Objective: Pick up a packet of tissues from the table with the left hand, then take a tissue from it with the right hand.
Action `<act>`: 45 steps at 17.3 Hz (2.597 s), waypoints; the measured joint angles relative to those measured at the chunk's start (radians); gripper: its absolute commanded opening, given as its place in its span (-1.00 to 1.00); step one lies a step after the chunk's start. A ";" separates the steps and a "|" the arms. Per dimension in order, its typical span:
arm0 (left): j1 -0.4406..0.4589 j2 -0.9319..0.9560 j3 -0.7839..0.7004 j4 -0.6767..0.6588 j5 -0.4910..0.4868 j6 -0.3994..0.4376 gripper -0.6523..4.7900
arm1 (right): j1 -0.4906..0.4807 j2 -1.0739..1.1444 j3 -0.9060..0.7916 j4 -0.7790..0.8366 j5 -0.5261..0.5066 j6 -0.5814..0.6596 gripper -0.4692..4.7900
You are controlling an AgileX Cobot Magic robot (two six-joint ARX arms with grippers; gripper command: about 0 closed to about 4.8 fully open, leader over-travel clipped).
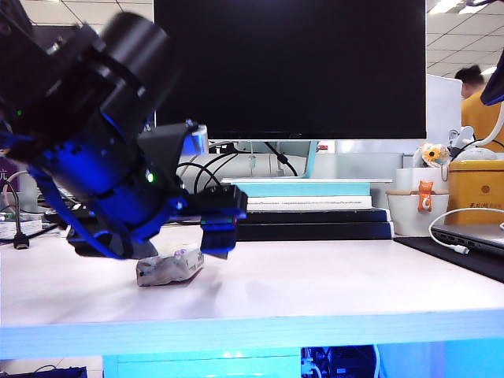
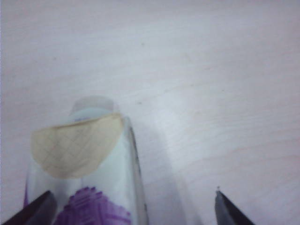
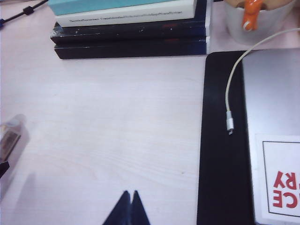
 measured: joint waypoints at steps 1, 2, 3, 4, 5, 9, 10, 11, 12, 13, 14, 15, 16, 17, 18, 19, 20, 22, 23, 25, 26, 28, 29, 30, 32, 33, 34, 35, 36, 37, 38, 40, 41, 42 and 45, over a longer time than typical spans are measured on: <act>0.000 0.010 0.000 0.015 -0.004 0.000 1.00 | 0.000 0.000 0.000 0.000 0.000 -0.002 -0.84; 0.000 0.018 0.001 0.024 -0.005 0.000 1.00 | 0.000 0.000 0.000 0.000 0.000 -0.003 -0.84; 0.000 0.027 0.002 0.033 -0.009 0.001 1.00 | 0.000 0.000 0.000 0.000 0.000 -0.003 -0.84; 0.000 0.036 0.004 0.042 -0.012 0.001 1.00 | 0.000 0.000 0.000 0.000 0.000 -0.004 -0.84; 0.000 0.045 0.005 0.052 -0.015 0.001 0.70 | 0.000 0.000 0.000 0.000 0.000 -0.005 -0.84; 0.003 0.053 0.005 0.051 -0.028 0.004 -0.54 | 0.000 0.000 0.000 0.000 0.000 -0.005 -0.84; 0.003 0.053 0.005 0.051 -0.026 0.004 -0.57 | 0.000 0.000 0.000 0.000 0.000 -0.005 -0.84; 0.000 0.053 0.006 0.054 -0.023 0.010 -0.57 | 0.000 0.000 0.000 0.000 0.000 -0.005 -0.84; 0.000 0.053 0.006 0.055 -0.016 0.030 -0.57 | 0.000 0.000 0.000 0.000 0.000 -0.005 -0.84; 0.001 0.053 0.006 0.058 0.010 0.089 -0.57 | 0.000 0.000 0.000 -0.001 0.000 -0.005 -0.84; 0.002 0.053 0.007 0.060 0.032 0.133 -0.57 | 0.000 0.000 0.000 0.000 0.000 -0.005 -0.84; 0.002 0.051 0.013 0.058 0.070 0.210 -0.57 | 0.000 0.000 0.000 0.000 0.000 -0.005 -0.84; 0.002 0.047 0.014 0.055 0.090 0.248 -0.57 | 0.000 0.000 0.000 0.000 0.000 -0.005 -0.84; 0.001 0.032 0.013 0.039 0.123 0.303 -0.57 | 0.000 0.000 0.000 0.000 0.000 -0.005 -0.84; 0.001 0.011 0.012 0.022 0.164 0.367 -0.57 | 0.000 0.000 0.000 -0.001 0.000 -0.005 -0.84; 0.000 -0.018 0.012 0.009 0.196 0.438 -0.57 | 0.000 0.000 0.000 -0.001 -0.001 -0.005 -0.84; 0.000 -0.039 0.012 0.009 0.214 0.479 -0.57 | 0.000 0.000 0.000 -0.002 -0.001 -0.005 -0.84; 0.003 -0.119 0.012 0.011 0.249 0.569 -0.57 | 0.000 0.000 0.000 -0.021 -0.008 -0.005 -0.84; 0.010 -0.159 0.012 0.015 0.294 0.593 -0.57 | 0.000 0.000 0.000 -0.037 -0.037 -0.006 -0.84; 0.026 -0.212 0.012 0.011 0.433 0.635 -0.57 | 0.000 0.000 0.000 -0.055 -0.148 -0.009 -0.84; 0.027 -0.238 0.012 0.009 0.499 0.665 -0.57 | 0.000 0.000 0.000 -0.055 -0.219 -0.009 -0.83; 0.024 -0.267 0.013 -0.019 0.595 0.726 -0.57 | 0.000 0.000 0.000 -0.054 -0.345 -0.003 -0.82; 0.024 -0.276 0.013 -0.047 0.623 0.743 -0.57 | 0.000 0.000 0.000 -0.054 -0.392 0.009 -0.82; 0.025 -0.292 0.012 -0.094 0.674 0.759 -0.57 | 0.000 0.000 0.000 -0.055 -0.451 0.030 -0.82; 0.024 -0.305 0.012 -0.108 0.723 0.765 -0.57 | -0.001 0.000 0.000 -0.056 -0.530 0.048 -0.82; 0.024 -0.307 0.012 -0.108 0.739 0.769 -0.57 | -0.001 0.000 0.000 -0.056 -0.602 0.066 -0.82; 0.024 -0.307 0.012 -0.111 0.741 0.771 -0.57 | -0.001 0.000 0.000 -0.056 -0.628 0.074 -0.82; 0.025 -0.307 0.012 -0.115 0.758 0.778 -0.57 | -0.001 0.000 0.000 -0.056 -0.660 0.085 -0.82; 0.025 -0.307 0.012 -0.115 0.786 0.787 -0.57 | -0.001 0.000 0.000 -0.055 -0.675 0.099 -0.82; 0.024 -0.307 0.012 -0.115 0.833 0.789 -0.57 | -0.001 0.000 0.000 -0.055 -0.679 0.113 -0.82; 0.024 -0.307 0.012 -0.115 0.869 0.794 -0.57 | -0.001 0.000 0.000 -0.055 -0.697 0.122 -0.82; 0.024 -0.309 0.012 -0.114 0.916 0.836 -0.57 | -0.001 0.002 0.000 -0.057 -0.758 0.130 -0.49; 0.024 -0.310 0.014 -0.089 0.970 0.850 -0.57 | 0.000 0.058 0.000 -0.057 -0.859 0.135 -0.46; 0.023 -0.310 0.018 -0.082 0.980 0.851 -0.57 | 0.000 0.083 0.000 -0.060 -0.885 0.141 -0.46; 0.011 -0.311 0.043 -0.053 1.030 0.851 -0.57 | 0.000 0.233 0.000 -0.056 -0.973 0.150 -0.46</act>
